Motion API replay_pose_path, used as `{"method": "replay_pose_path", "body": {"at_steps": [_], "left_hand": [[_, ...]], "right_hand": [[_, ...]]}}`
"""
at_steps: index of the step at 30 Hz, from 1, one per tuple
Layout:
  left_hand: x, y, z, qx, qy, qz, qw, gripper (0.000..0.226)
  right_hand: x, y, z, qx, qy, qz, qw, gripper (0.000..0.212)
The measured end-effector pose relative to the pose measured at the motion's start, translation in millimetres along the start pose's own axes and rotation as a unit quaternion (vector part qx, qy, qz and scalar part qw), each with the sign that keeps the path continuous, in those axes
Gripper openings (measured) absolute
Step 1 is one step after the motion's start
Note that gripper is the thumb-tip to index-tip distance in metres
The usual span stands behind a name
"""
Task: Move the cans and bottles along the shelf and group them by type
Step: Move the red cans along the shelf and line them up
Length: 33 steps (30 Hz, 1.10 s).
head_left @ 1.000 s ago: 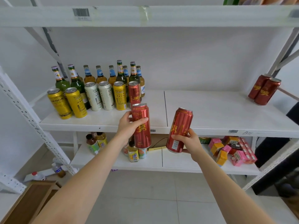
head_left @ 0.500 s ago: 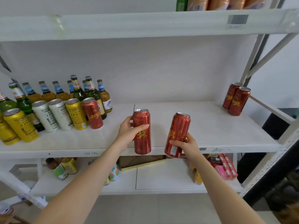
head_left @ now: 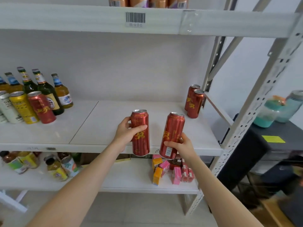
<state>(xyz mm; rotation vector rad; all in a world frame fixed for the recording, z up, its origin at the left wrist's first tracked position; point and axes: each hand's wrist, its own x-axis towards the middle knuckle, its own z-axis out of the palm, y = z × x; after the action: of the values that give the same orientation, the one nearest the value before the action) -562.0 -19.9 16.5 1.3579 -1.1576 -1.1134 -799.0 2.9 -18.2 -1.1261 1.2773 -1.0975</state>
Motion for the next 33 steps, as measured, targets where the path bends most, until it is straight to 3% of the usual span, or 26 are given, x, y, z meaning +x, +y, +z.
{"method": "replay_pose_path", "body": {"at_steps": [9,15,21,33], "left_hand": [[2,7,100,-0.001,-0.033,0.006,0.999,0.056],[15,13,141,0.010,-0.049,0.012,0.999,0.073],[35,14,165,0.020,-0.045,0.020,0.999,0.068],[90,-1,179,0.031,-0.044,0.029,0.998,0.079]], "right_hand": [[3,-5,-96,-0.010,0.031,-0.016,0.999,0.048],[13,-4,-133,-0.014,0.044,-0.019,0.999,0.060],[41,0,-152,-0.027,0.052,-0.031,0.998,0.062],[121,15,-152,-0.070,0.079,-0.055,0.993,0.058]]}}
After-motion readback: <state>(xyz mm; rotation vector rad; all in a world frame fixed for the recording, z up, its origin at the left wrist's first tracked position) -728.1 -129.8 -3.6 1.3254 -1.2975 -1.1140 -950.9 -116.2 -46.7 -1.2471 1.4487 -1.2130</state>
